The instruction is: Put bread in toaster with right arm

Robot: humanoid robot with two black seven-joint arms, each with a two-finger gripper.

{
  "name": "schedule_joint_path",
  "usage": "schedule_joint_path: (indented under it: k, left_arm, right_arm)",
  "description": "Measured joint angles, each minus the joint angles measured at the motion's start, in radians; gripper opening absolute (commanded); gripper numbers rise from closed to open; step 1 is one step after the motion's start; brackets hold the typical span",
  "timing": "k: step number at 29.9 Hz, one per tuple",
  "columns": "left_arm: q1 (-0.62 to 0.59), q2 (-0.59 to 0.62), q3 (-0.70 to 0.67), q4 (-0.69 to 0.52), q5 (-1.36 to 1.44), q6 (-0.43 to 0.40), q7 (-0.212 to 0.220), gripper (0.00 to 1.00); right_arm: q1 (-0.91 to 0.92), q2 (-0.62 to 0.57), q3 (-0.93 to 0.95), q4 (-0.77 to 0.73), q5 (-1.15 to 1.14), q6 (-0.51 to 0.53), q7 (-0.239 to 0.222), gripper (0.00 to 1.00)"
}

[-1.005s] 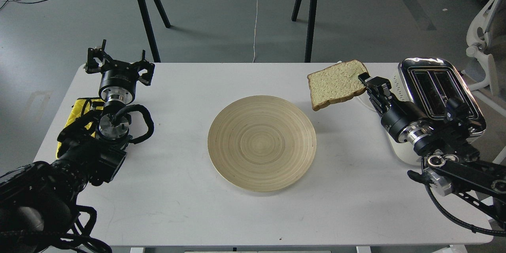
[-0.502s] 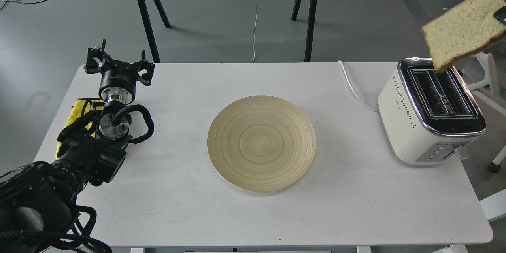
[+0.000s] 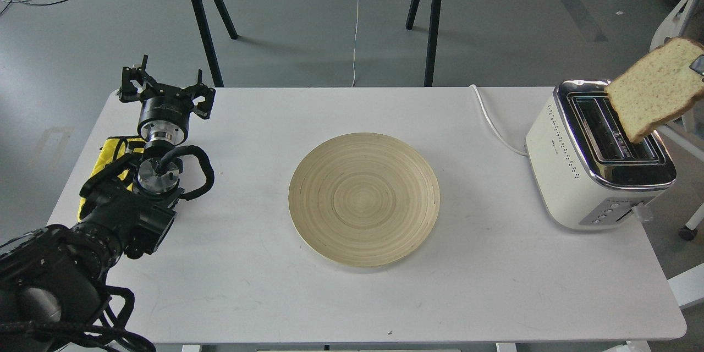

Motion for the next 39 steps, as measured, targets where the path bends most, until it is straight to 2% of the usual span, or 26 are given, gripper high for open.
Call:
schedule_joint_path:
  k: [20,22,23,25,27,28,35,39]
  left_arm:
    - [0.000,0.000,0.000,0.000,0.000,0.000,0.000,1.00]
    - [0.000,0.000,0.000,0.000,0.000,0.000,0.000,1.00]
    - [0.000,0.000,0.000,0.000,0.000,0.000,0.000,1.00]
    - [0.000,0.000,0.000,0.000,0.000,0.000,0.000,1.00]
    - [0.000,0.000,0.000,0.000,0.000,0.000,0.000,1.00]
    - [0.000,0.000,0.000,0.000,0.000,0.000,0.000,1.00]
    - [0.000,0.000,0.000,0.000,0.000,0.000,0.000,1.00]
    - [0.000,0.000,0.000,0.000,0.000,0.000,0.000,1.00]
  right_arm:
    - [-0.011,0.126,-0.057,-0.094,-0.001,-0.003,-0.001,0.02]
    - [-0.015,0.141,-0.066,-0.098,-0.001,-0.004,-0.001,0.09]
    - [-0.016,0.149,-0.070,-0.101,-0.001,-0.005,-0.001,0.20]
    - [-0.017,0.168,-0.079,-0.104,-0.001,-0.007,-0.001,0.70]
    - [-0.017,0.183,-0.083,-0.105,0.003,-0.008,-0.001,0.85]
    - [-0.017,0.187,-0.083,-0.105,0.006,-0.010,0.000,0.95]
    - [-0.007,0.172,-0.048,-0.091,0.018,-0.004,0.000,0.98]
    - [0.003,0.126,0.016,-0.064,0.059,0.033,-0.003,0.99]
